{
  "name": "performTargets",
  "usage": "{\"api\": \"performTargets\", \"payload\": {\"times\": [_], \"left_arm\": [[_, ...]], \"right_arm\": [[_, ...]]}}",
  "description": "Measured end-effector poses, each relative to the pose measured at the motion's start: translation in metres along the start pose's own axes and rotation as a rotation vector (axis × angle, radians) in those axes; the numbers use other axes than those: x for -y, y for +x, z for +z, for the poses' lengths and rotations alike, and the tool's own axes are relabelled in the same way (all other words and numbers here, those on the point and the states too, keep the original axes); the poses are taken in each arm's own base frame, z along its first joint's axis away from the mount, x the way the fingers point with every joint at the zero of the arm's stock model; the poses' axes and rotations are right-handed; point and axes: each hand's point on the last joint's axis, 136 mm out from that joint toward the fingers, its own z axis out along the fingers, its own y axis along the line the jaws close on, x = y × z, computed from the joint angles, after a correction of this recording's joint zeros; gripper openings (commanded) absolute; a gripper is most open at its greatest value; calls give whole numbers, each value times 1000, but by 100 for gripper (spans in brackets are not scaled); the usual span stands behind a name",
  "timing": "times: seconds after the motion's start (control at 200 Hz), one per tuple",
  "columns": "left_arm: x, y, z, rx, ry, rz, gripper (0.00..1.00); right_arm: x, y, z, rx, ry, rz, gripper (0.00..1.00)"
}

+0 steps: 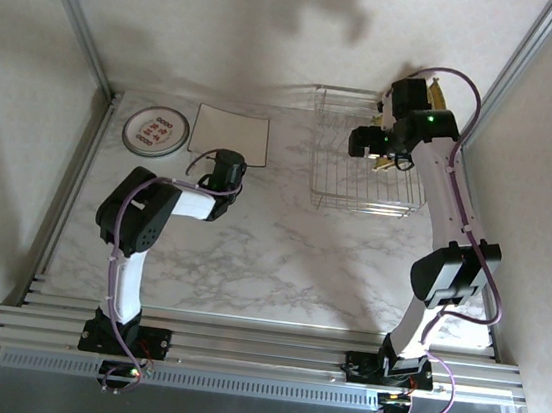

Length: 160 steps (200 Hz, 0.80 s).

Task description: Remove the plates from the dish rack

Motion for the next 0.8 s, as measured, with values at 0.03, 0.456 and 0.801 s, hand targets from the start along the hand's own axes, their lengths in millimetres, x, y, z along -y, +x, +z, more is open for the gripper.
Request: {"api": "performTargets", "payload": {"times": [0.03, 0.456, 0.801], "left_arm": [[-1, 0, 1, 3, -2, 1, 0], [-21, 7, 7, 10, -41, 5, 0], [-33, 9, 12, 10, -61, -14, 3]], "right_arm": [[0, 0, -1, 1, -1, 0, 99], [-1, 2, -4, -10, -7, 0, 99], [-1, 2, -4, -11, -8, -1, 99]]}}
